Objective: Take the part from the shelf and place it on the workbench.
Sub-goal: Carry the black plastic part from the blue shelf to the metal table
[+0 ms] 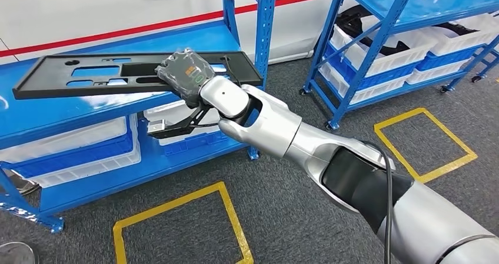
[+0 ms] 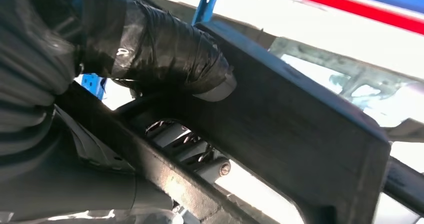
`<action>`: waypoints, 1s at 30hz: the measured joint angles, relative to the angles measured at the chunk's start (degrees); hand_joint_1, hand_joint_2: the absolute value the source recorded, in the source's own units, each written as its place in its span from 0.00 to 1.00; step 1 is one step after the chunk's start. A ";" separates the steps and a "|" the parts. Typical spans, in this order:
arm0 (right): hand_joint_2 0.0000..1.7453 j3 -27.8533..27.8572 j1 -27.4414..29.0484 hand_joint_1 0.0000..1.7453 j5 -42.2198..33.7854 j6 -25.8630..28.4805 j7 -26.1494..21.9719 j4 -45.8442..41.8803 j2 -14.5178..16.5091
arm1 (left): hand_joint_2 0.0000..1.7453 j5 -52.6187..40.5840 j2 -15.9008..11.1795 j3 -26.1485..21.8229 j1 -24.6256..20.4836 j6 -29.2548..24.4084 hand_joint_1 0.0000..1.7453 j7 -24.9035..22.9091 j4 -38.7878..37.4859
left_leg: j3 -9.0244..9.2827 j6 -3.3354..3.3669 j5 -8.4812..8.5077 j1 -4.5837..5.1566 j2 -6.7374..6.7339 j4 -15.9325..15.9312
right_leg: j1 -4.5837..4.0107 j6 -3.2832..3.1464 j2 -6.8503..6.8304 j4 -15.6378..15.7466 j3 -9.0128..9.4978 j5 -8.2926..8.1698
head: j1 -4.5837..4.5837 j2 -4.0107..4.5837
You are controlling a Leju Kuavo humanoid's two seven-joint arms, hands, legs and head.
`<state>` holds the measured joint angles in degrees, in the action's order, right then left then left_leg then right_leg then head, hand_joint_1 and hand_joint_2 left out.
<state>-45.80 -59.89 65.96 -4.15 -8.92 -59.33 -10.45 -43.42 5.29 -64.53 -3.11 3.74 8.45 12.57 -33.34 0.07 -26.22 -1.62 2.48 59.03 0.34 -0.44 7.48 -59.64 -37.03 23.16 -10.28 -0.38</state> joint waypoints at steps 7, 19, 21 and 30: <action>1.00 -0.04 -0.32 1.00 0.00 -0.28 -0.05 0.45 -0.11 | 1.00 -0.01 0.07 -0.28 0.06 0.00 0.00 0.08 0.21 | -0.04 1.37 0.45 0.20 -4.97 -0.62 | 0.25 1.18 -7.35 -15.76 -7.26 7.23 | -0.08 0.01; 1.00 -0.05 -2.00 1.00 0.00 -0.91 -0.05 0.97 0.53 | 1.00 0.04 0.10 -1.03 -0.18 0.01 0.00 0.15 0.26 | -2.28 -0.98 -5.03 0.38 -4.32 6.55 | -0.23 -2.20 -7.27 1.40 1.27 0.22 | -0.05 0.01; 1.00 -0.13 -1.95 1.00 0.00 -0.92 -0.08 1.12 0.82 | 1.00 0.04 0.07 -1.04 -0.04 0.00 0.00 0.14 0.26 | -5.87 -1.17 -7.87 0.36 -2.93 14.04 | -0.26 -2.34 -5.70 1.27 1.14 0.14 | -0.05 0.01; 1.00 -0.32 -2.35 1.00 0.00 -1.01 -0.02 1.89 1.47 | 1.00 0.07 -0.16 -1.13 -0.09 0.03 0.00 0.31 0.31 | -0.21 -0.07 0.35 0.25 1.29 -0.52 | 0.02 -0.71 1.39 0.38 -0.28 -0.35 | -0.05 0.00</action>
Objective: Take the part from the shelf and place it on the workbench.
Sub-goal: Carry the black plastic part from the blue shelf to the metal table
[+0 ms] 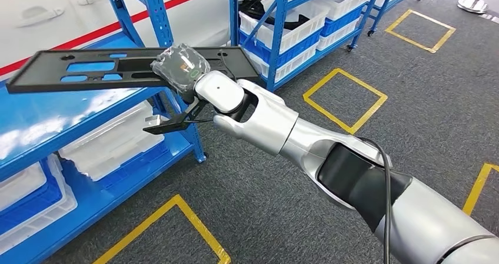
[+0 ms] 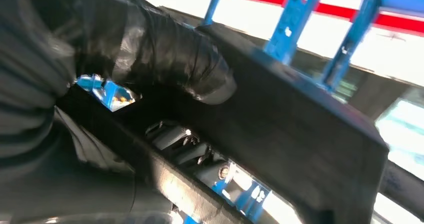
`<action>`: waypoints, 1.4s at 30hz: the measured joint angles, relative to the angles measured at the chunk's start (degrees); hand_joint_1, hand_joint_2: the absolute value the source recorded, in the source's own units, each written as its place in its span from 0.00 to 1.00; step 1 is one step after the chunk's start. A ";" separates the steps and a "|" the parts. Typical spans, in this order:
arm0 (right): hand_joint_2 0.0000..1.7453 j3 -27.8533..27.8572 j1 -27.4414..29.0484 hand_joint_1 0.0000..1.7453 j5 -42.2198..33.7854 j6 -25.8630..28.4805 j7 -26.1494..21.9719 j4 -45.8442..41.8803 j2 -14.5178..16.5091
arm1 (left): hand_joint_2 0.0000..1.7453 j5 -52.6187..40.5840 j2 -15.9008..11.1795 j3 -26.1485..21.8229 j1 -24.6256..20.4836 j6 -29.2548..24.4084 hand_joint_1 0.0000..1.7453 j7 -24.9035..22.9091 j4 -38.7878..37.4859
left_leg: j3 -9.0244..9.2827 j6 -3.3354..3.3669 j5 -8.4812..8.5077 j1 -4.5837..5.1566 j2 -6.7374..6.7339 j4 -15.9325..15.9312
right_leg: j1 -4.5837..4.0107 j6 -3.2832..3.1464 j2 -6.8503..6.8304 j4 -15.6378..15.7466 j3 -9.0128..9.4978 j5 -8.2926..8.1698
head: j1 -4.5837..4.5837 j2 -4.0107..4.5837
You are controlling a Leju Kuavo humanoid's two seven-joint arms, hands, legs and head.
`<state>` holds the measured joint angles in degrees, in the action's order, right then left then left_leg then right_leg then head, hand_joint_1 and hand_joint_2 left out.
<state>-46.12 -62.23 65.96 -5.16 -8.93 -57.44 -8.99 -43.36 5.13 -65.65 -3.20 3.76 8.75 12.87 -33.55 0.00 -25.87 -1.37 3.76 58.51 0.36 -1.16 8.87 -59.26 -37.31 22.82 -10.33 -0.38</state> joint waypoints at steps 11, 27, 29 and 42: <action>1.00 -0.51 -0.76 1.00 0.00 -0.84 0.21 0.77 0.06 | 1.00 -0.33 -0.06 -0.32 -0.17 -0.16 0.00 -0.10 0.13 | 0.97 0.90 -0.50 0.05 -8.43 -0.34 | 0.17 1.42 -11.69 -5.13 -2.22 1.45 | -0.08 0.01; 1.00 -1.01 -3.12 1.00 -0.13 -1.99 0.40 1.46 2.69 | 1.00 -0.52 -0.35 -0.68 -0.17 -0.05 0.00 0.33 0.15 | -1.45 -1.07 -0.96 -0.28 -0.55 3.48 | -0.30 -1.06 -2.72 -0.58 0.14 0.55 | -0.03 0.01; 1.00 -1.02 -3.39 1.00 -0.15 -2.08 0.44 1.55 2.94 | 1.00 -0.49 -0.40 -0.96 -0.18 -0.04 0.00 0.33 0.15 | -0.35 -0.92 -0.78 -0.32 0.87 0.94 | -0.19 -0.44 -1.28 -0.85 -0.46 0.42 | -0.03 0.00; 1.00 -1.42 -3.19 1.00 -0.91 -1.97 1.06 1.75 2.78 | 1.00 -0.33 -0.42 -1.75 -0.37 -0.18 0.00 0.50 0.26 | 1.42 0.64 -1.41 0.09 -8.56 -0.02 | -0.35 0.84 -11.68 -4.01 -1.53 1.49 | -0.16 0.01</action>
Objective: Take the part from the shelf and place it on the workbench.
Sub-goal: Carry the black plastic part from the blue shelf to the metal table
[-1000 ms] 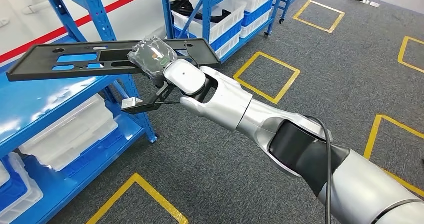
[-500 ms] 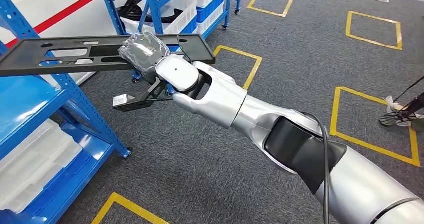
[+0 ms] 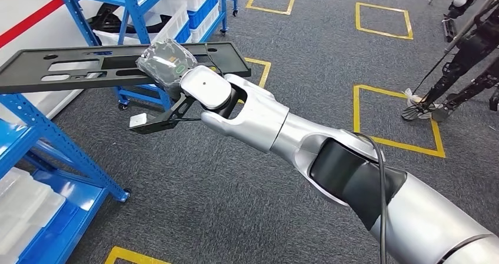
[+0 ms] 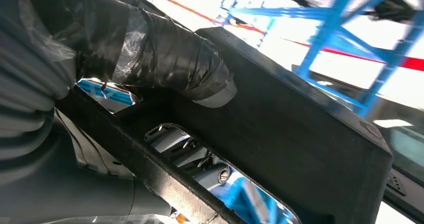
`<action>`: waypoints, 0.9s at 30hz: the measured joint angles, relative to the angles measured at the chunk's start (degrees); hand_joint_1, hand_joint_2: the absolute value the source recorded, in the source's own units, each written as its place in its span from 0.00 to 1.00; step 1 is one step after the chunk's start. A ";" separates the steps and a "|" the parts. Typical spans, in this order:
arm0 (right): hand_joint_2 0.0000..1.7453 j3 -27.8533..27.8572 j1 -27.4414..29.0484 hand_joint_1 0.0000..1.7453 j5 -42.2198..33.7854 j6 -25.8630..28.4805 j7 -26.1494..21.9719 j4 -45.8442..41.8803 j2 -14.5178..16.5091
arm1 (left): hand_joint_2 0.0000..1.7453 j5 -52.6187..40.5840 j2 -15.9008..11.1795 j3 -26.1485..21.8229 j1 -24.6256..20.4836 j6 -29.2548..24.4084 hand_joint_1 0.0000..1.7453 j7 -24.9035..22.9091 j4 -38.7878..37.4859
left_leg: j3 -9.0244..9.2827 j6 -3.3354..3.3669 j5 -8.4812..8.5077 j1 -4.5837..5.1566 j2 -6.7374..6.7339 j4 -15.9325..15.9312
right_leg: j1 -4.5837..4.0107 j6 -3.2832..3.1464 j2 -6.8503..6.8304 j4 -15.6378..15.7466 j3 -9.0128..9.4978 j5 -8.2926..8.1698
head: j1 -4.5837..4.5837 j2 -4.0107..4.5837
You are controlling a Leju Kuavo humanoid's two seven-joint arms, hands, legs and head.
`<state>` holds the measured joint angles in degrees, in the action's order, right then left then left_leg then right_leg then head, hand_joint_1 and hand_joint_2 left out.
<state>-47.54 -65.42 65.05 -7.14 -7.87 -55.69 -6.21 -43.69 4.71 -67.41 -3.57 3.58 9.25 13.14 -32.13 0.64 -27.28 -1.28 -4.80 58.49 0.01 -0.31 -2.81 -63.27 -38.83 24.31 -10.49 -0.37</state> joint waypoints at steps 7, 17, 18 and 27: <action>1.00 0.02 0.14 1.00 -0.09 0.11 0.19 -0.88 -0.30 | 1.00 -0.02 0.15 -0.33 -0.38 -0.01 0.00 -0.10 0.01 | -0.56 -1.76 -3.26 -0.03 0.85 3.17 | -0.32 -2.32 2.27 4.98 2.29 -1.01 | 0.04 -0.02; 1.00 -0.05 1.17 1.00 -0.27 0.11 0.17 -1.40 -0.16 | 1.00 -0.41 -0.04 -1.00 0.17 -0.01 0.00 -0.18 0.02 | -2.09 -1.66 0.79 -0.52 9.73 1.37 | -0.08 -1.78 10.27 3.08 2.00 0.00 | 0.02 -0.01; 1.00 -0.06 1.18 1.00 -0.29 0.10 0.16 -1.42 -0.19 | 1.00 -0.45 -0.04 -1.01 0.09 -0.01 0.00 -0.19 0.02 | -1.83 -1.55 0.48 -0.45 9.82 1.03 | 0.04 -1.40 11.05 3.04 1.66 -0.15 | 0.03 -0.01; 1.00 -0.16 0.92 1.00 -0.40 -0.05 0.17 -1.35 -0.70 | 1.00 -0.67 -0.04 -1.05 0.02 -0.02 0.00 -0.16 0.08 | -0.54 0.62 0.28 0.16 2.50 -0.13 | 0.51 0.51 2.99 -12.36 -6.81 5.64 | -0.16 -0.01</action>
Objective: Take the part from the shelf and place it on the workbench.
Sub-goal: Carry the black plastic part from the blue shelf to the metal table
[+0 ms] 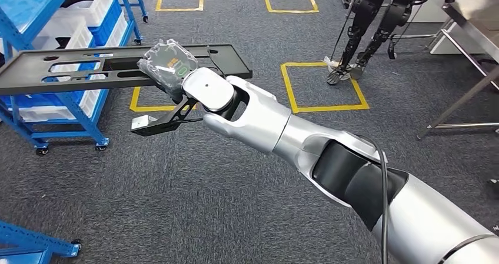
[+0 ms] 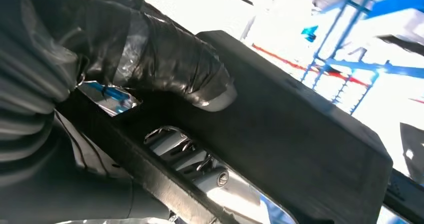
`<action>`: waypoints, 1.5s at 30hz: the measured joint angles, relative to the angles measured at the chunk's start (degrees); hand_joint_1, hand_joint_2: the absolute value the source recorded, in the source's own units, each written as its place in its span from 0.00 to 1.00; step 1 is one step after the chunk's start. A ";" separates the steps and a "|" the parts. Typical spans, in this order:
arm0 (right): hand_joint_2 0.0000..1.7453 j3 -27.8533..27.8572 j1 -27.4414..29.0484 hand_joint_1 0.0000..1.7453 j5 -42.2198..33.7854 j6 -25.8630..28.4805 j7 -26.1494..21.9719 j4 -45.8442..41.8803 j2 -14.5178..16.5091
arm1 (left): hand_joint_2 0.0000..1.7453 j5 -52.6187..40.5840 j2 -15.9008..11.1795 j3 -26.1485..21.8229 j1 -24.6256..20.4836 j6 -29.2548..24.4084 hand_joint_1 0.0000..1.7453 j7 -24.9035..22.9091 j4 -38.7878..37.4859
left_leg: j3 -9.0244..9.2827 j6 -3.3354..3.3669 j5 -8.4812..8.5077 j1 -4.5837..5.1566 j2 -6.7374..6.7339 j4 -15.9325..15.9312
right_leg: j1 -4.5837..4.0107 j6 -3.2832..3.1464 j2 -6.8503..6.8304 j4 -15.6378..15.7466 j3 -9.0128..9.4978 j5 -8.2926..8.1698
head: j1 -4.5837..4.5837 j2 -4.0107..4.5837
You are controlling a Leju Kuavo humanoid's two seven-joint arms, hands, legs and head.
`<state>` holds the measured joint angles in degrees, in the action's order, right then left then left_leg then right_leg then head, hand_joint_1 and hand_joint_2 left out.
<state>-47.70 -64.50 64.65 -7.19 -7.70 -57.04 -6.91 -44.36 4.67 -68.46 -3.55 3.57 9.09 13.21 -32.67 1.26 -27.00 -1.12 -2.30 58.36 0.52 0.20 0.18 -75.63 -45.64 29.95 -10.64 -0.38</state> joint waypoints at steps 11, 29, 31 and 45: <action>1.00 -0.05 -1.81 1.00 -0.10 -0.08 0.16 0.11 0.91 | 1.00 -0.03 0.04 -0.11 -0.58 0.20 0.00 0.78 0.04 | 0.04 -2.12 -5.02 -0.07 -1.02 4.66 | -1.01 -3.17 -0.81 17.65 9.53 -6.53 | 0.02 -0.01; 1.00 -0.32 -1.20 1.00 -0.66 -0.49 0.27 0.56 1.36 | 1.00 -0.33 -0.13 -1.04 -0.07 0.52 0.00 0.44 0.13 | -0.85 -0.12 -0.22 0.01 1.25 0.73 | -0.34 -0.16 0.24 0.55 0.57 1.11 | 0.00 0.00; 1.00 -0.33 -0.82 1.00 -0.67 -0.49 0.26 0.60 1.34 | 1.00 -0.52 -0.14 -1.25 -0.08 0.52 0.00 0.40 0.14 | -0.63 0.02 -0.49 0.28 -0.34 0.75 | -0.34 -0.40 -0.02 0.25 0.37 -0.07 | 0.01 0.00; 1.00 -0.55 -1.18 1.00 -0.67 -0.48 0.61 0.62 1.86 | 1.00 -0.93 -0.05 -1.42 -0.11 0.63 0.00 0.25 0.12 | -6.68 -2.30 -8.26 0.00 2.01 15.93 | -1.60 -4.16 1.37 17.82 10.06 -6.07 | 0.04 0.00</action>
<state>-48.25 -65.68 63.98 -7.66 -7.09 -56.41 -5.04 -45.29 4.62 -69.88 -3.66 4.20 9.34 13.33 -39.35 -1.04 -35.26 -1.13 -0.29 74.29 -1.08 -3.96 1.55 -57.81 -35.57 23.88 -10.60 -0.38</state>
